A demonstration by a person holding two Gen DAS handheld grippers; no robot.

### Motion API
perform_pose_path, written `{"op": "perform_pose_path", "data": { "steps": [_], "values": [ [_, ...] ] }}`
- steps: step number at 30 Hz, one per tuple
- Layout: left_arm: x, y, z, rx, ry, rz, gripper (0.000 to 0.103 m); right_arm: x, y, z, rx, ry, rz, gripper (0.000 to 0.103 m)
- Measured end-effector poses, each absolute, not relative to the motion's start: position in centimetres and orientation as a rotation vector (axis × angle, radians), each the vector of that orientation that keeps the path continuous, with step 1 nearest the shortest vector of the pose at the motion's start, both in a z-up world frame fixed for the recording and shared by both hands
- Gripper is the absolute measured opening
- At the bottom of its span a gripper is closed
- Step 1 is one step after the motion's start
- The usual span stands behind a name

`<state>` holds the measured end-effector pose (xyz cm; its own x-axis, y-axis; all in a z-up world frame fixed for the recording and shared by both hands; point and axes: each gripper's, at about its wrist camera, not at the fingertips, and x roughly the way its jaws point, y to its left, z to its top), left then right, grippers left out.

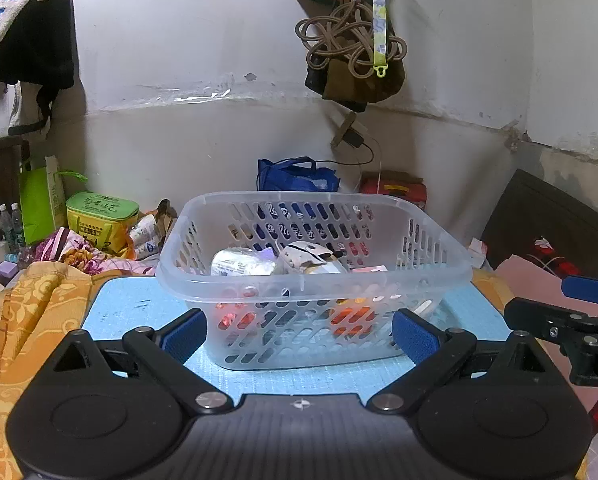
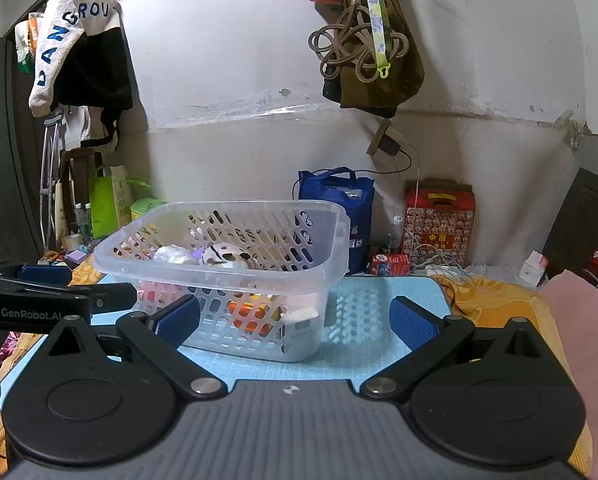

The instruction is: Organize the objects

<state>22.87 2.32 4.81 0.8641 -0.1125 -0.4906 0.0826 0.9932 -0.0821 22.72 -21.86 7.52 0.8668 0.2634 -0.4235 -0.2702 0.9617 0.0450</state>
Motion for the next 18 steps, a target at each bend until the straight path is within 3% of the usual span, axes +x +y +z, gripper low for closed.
{"op": "perform_pose_path", "data": {
  "steps": [18],
  "values": [
    [22.79, 1.89, 4.63, -0.028, 0.515, -0.090, 0.100, 22.92, -22.07, 7.29, -0.020, 0.445, 0.263, 0.103]
  ]
}}
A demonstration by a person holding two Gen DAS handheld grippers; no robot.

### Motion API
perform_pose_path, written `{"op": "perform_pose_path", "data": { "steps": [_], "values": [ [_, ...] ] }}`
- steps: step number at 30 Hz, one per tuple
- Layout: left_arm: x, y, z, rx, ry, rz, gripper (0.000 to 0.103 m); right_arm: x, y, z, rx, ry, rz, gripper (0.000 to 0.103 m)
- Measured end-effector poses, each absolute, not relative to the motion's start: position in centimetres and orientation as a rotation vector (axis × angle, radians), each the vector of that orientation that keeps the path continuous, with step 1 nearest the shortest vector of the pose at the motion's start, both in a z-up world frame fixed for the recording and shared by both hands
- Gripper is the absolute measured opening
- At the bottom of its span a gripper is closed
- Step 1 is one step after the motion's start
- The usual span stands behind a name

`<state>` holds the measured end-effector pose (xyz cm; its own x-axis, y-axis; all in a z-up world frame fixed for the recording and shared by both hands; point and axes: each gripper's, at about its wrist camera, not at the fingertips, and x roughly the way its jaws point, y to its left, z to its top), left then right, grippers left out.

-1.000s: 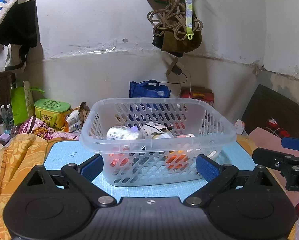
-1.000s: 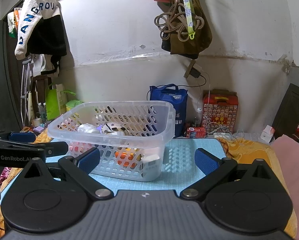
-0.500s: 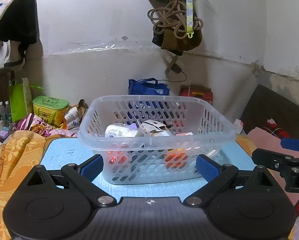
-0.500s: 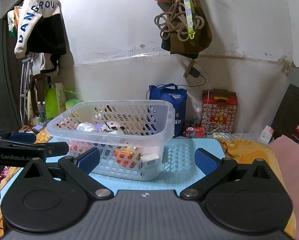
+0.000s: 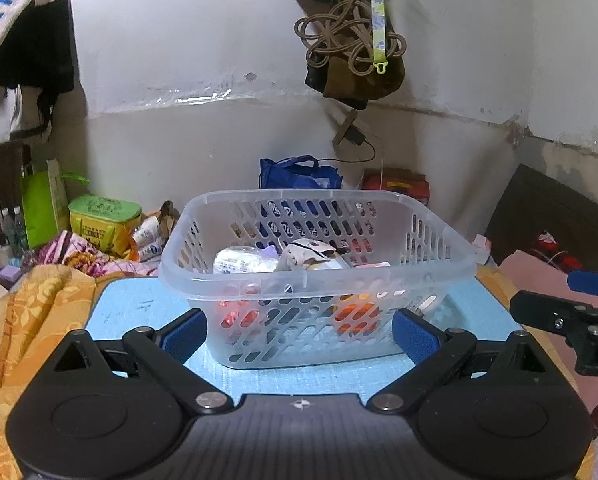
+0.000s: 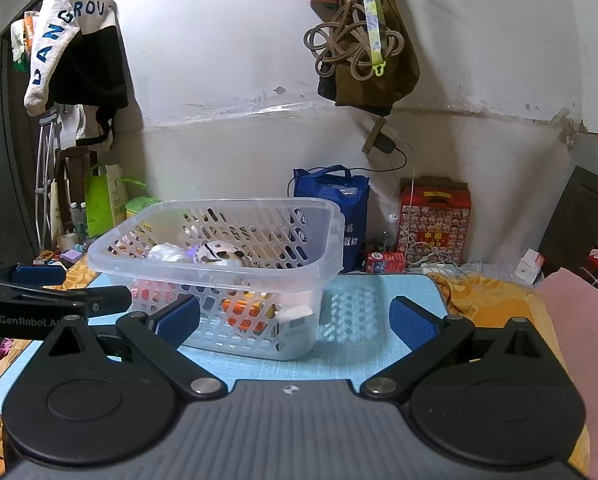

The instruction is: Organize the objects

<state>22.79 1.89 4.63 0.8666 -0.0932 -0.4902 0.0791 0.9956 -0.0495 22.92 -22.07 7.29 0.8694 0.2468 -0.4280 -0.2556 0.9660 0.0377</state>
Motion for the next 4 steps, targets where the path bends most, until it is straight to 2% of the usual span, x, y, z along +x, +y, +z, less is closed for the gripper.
{"op": "perform_pose_path", "data": {
  "steps": [4],
  "values": [
    [22.67, 1.69, 4.71, -0.031, 0.512, -0.109, 0.100, 22.86, -22.01, 7.21, -0.021, 0.446, 0.260, 0.103]
  ]
}}
